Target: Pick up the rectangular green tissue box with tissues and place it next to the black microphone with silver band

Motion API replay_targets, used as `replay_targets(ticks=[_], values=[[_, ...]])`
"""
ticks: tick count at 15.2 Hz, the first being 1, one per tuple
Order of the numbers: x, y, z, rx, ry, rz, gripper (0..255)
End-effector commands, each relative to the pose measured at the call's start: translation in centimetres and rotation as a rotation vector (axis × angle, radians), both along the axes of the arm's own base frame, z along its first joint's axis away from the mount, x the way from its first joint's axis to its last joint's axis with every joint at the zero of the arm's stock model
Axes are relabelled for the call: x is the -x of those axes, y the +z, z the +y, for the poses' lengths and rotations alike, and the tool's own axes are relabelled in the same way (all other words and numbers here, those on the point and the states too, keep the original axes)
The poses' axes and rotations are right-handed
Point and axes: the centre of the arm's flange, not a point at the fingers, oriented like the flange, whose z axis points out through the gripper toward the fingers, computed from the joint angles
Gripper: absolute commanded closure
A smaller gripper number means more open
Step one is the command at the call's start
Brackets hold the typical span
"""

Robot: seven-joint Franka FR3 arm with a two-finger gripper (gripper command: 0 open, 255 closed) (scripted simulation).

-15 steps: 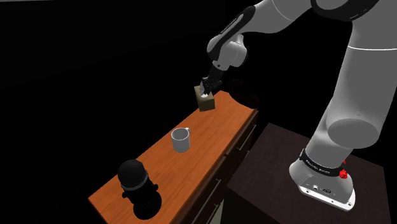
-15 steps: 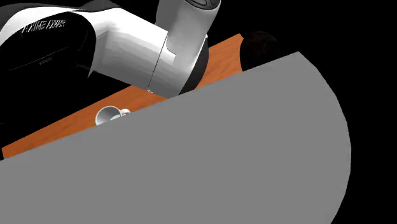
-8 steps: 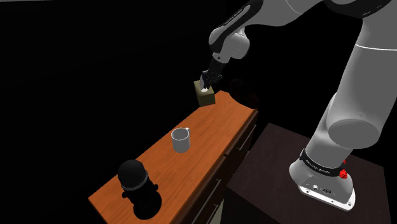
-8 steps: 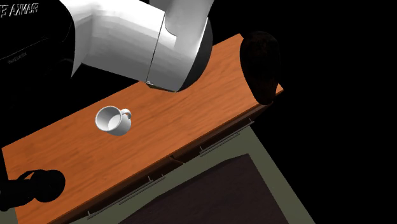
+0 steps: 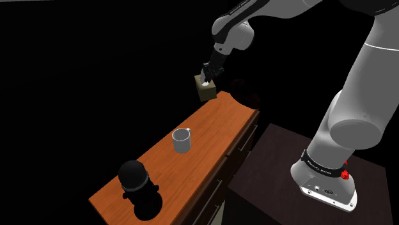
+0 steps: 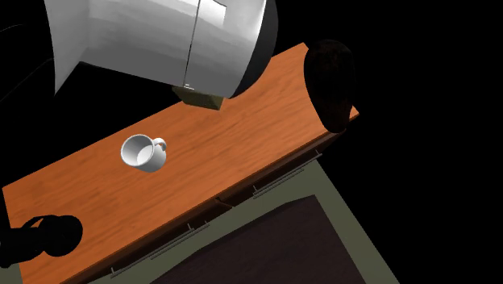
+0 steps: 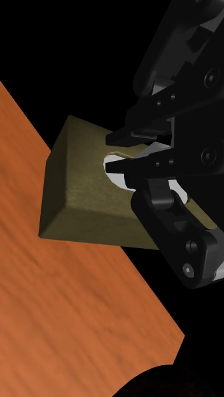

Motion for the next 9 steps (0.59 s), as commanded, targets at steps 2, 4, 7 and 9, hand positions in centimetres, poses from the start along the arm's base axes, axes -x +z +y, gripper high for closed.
replay_targets(ticks=[2, 4, 7, 9], values=[[0.1, 1.5, 0.0, 0.0, 0.0, 0.0, 255], [0.1, 2.6, 0.0, 0.0, 0.0, 0.0, 255], [0.1, 4.2, 0.0, 0.0, 0.0, 0.0, 255], [0.1, 5.2, 0.0, 0.0, 0.0, 0.0, 255]])
